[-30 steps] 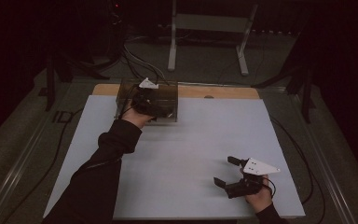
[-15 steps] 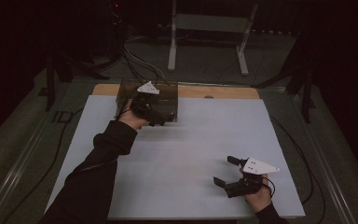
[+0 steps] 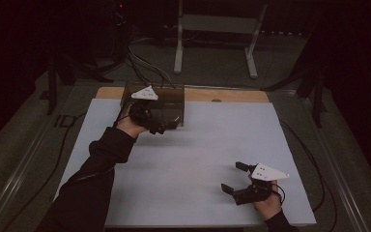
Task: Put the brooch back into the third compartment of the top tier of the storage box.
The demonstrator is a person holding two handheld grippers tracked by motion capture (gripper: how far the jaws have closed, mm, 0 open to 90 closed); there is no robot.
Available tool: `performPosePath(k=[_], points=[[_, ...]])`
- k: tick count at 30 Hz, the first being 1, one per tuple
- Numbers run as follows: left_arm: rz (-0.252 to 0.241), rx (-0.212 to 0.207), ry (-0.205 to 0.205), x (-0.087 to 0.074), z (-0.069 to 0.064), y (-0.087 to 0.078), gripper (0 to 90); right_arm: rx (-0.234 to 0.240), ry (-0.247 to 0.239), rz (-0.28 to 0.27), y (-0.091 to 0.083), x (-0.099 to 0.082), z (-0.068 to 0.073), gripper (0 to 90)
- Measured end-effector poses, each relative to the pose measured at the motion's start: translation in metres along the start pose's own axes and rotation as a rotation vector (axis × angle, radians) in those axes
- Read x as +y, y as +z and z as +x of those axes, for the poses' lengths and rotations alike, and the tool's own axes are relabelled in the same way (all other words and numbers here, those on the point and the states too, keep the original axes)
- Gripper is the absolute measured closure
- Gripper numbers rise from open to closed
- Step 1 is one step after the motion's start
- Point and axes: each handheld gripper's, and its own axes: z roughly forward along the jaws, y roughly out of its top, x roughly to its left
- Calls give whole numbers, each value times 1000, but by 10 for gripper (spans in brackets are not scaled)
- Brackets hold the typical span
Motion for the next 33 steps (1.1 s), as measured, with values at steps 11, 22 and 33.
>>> performPosePath(k=[11, 22, 33], points=[[5, -25, -5, -17, -5, -12, 6, 0, -5, 3, 1, 0, 1, 0], [13, -24, 11, -36, -15, -22, 6, -2, -8, 4, 1, 0, 1, 0], [1, -27, 21, -58, -25, -31, 6, 0, -6, 10, 2, 0, 1, 0]])
